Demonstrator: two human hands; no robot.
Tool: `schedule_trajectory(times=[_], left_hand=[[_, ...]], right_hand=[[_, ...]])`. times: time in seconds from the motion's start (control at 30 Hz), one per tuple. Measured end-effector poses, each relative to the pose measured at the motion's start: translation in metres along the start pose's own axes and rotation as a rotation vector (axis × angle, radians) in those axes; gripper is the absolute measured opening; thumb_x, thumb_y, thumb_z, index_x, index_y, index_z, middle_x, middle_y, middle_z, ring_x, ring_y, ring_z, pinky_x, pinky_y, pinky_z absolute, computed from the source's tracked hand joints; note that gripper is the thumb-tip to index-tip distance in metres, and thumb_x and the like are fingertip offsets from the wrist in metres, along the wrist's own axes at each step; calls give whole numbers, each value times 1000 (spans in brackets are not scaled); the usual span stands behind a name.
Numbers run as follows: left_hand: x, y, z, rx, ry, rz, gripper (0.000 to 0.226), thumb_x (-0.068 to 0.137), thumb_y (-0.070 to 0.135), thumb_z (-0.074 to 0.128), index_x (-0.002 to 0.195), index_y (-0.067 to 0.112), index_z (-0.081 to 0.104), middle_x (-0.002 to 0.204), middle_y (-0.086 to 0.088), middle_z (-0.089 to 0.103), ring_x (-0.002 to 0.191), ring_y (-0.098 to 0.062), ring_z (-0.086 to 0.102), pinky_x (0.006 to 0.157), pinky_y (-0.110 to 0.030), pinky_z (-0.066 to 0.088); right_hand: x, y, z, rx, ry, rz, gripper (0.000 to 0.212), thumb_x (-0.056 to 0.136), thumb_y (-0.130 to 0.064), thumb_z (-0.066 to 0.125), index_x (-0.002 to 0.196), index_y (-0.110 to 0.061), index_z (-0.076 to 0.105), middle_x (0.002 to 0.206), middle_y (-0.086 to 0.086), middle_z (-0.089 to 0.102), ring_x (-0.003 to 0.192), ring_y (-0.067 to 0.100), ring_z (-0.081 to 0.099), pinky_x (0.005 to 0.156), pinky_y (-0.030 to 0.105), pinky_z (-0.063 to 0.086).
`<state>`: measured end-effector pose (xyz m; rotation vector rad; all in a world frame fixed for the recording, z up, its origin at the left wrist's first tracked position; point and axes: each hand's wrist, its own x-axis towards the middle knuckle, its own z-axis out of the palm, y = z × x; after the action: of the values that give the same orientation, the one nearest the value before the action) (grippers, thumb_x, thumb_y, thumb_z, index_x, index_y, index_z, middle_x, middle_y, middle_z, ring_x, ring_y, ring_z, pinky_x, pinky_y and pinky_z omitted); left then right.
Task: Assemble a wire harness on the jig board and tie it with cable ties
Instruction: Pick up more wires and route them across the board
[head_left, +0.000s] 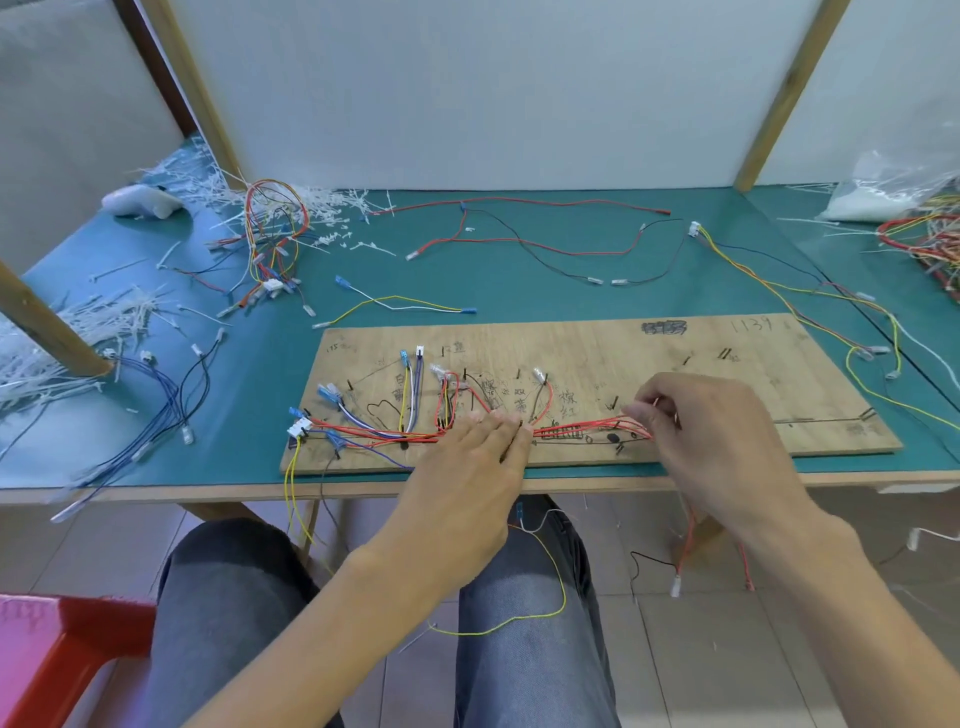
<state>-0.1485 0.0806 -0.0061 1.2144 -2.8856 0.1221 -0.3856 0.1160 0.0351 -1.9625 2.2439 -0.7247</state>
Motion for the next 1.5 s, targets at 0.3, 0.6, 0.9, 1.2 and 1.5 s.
schedule_trajectory(times=[0.3,0.6,0.9,1.2,1.5], left_hand=[[2,6,-1,-76,29,-69,74,99,18,47,165,11,14,172,-10,18,160,-23,12,127,-35,-9],[4,3,-4,-115,50,-62,69,99,19,46,164,13,23,171,-6,25,159,-20,18,128,-34,-4],[5,2,-9,-87,55,-48,65,96,20,49,159,9,34,166,-10,37,155,-24,30,129,-39,7],[-5,-7,-14,-221,92,-58,68,91,13,50,157,19,37,160,-3,46,148,-20,38,128,-35,13],[7,-31,-23,-547,240,-203,32,98,11,50,126,20,62,125,3,69,115,-20,62,99,-39,50]], right_hand=[[4,7,18,-111,-34,-51,9,98,-22,72,93,-15,75,91,0,59,83,32,62,72,45,53],[-35,7,10,-340,-179,-76,17,97,-16,58,95,-25,72,89,-6,52,78,27,62,59,41,49],[-26,-42,18,-150,156,-154,9,91,-27,74,84,-20,75,85,-3,59,93,26,51,67,37,49],[-9,-43,87,153,221,-73,3,91,-12,79,89,-10,78,92,4,68,92,32,58,79,34,40],[-16,-36,97,359,391,-4,12,86,-15,86,94,-12,77,92,-1,70,90,22,65,84,31,49]])
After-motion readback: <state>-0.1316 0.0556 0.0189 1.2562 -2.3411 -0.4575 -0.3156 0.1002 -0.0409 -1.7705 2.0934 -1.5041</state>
